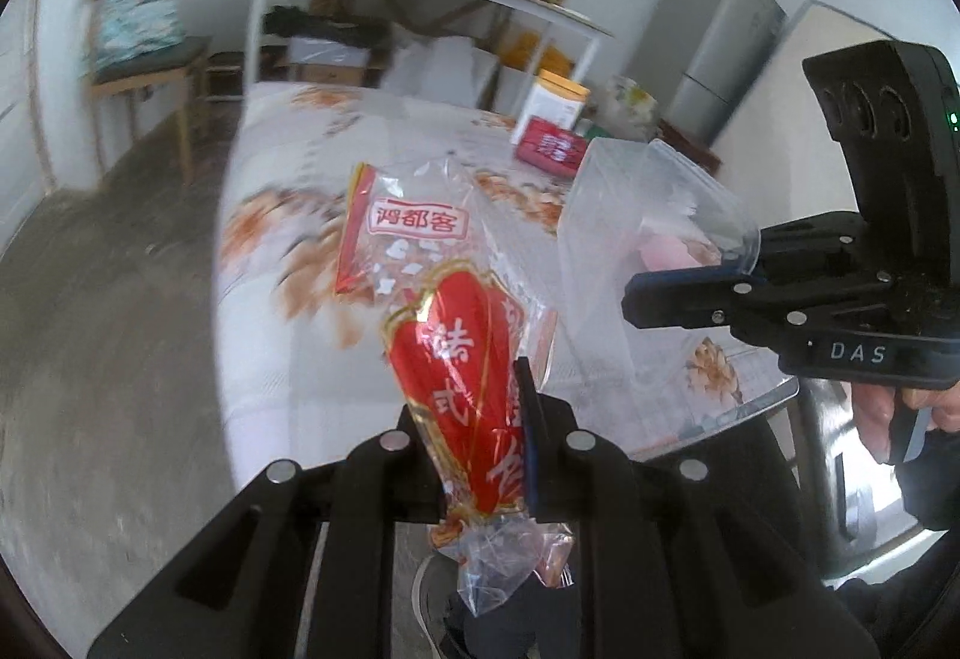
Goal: Collect trash
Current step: 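Grasp the clear plastic tub rim with the right gripper while the left gripper holds the red bag, then carry the red bag and clear tub in both grippers toward the blue basket, then open both grippers to drop the bag and tub into the basket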
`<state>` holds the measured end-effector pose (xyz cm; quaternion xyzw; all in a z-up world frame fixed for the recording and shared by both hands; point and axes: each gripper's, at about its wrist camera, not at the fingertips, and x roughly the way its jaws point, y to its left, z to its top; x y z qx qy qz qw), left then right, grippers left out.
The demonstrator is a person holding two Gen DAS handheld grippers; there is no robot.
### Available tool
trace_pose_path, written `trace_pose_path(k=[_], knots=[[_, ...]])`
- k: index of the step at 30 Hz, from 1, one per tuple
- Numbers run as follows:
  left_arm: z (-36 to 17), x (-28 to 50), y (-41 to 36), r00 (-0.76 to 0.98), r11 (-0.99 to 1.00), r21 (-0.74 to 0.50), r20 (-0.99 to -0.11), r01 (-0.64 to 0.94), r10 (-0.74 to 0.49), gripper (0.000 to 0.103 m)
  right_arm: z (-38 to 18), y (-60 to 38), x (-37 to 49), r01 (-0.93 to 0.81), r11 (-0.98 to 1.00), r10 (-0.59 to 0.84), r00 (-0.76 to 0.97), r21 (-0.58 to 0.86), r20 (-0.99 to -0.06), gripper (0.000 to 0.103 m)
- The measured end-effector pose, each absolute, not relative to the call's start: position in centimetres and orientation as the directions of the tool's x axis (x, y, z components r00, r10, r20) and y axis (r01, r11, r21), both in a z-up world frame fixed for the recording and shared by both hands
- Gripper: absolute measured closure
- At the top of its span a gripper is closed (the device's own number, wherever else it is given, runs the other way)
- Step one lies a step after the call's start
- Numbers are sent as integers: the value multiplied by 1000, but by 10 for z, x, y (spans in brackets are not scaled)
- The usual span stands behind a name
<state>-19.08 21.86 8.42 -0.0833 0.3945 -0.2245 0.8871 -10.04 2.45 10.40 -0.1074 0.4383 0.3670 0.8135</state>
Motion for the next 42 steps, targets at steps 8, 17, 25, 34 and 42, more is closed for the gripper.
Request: trace_pose_path(k=[8,17,25,34,42], knots=[[57,-282,290,637,936,-343,-705,78,-311,87,94,101,-157,-833,539,551,234,127,-801,100],[-60,-392,382,527,887,-328,-841,-325,-118,87,50,181,-230,-934,330,540,65,140,-839,100],[-190,-430,415,326,818,-262,-940,-512,-97,82,18,234,-271,-967,199,485,-42,157,-874,100],[-252,-448,439,219,742,-178,-975,-646,-43,20,4,257,-288,-972,138,447,-111,191,-888,100],[-204,-500,473,324,676,-194,-944,-711,69,18,-28,285,-324,-977,57,391,-170,208,-905,100]])
